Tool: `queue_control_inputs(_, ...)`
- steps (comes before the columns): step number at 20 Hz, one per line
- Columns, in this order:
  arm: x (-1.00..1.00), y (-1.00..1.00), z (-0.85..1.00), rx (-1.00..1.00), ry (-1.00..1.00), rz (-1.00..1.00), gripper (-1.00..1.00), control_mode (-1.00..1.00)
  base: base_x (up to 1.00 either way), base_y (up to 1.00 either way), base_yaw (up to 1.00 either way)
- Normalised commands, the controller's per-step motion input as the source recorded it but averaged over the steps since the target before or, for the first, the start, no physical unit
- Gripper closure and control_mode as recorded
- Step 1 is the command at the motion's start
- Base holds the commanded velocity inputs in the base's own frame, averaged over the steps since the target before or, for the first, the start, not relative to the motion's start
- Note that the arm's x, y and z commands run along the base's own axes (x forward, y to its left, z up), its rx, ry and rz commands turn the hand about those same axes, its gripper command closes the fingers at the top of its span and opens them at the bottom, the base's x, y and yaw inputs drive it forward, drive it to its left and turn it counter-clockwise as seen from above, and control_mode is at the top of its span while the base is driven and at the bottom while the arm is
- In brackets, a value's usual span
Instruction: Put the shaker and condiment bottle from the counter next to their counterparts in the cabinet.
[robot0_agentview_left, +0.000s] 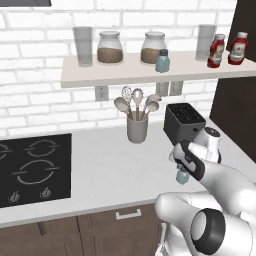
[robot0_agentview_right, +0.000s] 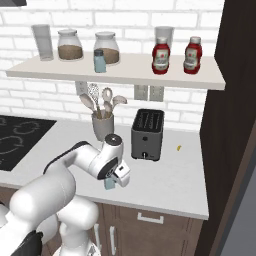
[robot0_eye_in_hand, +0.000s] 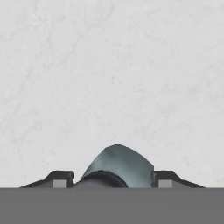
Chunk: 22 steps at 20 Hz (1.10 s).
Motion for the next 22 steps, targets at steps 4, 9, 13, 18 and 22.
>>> queue_control_inputs(4,0.00,0.00,0.00,0.00,0.00,0.00,1.00,-1.00,0.00,0.00,0.00)
queue_control_inputs(9,0.00,0.00,0.00,0.00,0.00,0.00,1.00,-1.00,0.00,0.00,0.00)
queue_control_inputs(13,0.00,0.00,0.00,0.00,0.00,0.00,1.00,-1.00,0.00,0.00,0.00)
queue_control_inputs(18,0.00,0.00,0.24,0.01,0.00,0.00,1.00,-1.00,0.00,0.00,0.00)
queue_control_inputs(22,0.00,0.00,0.66,0.00,0.00,0.00,1.00,-1.00,0.00,0.00,0.00)
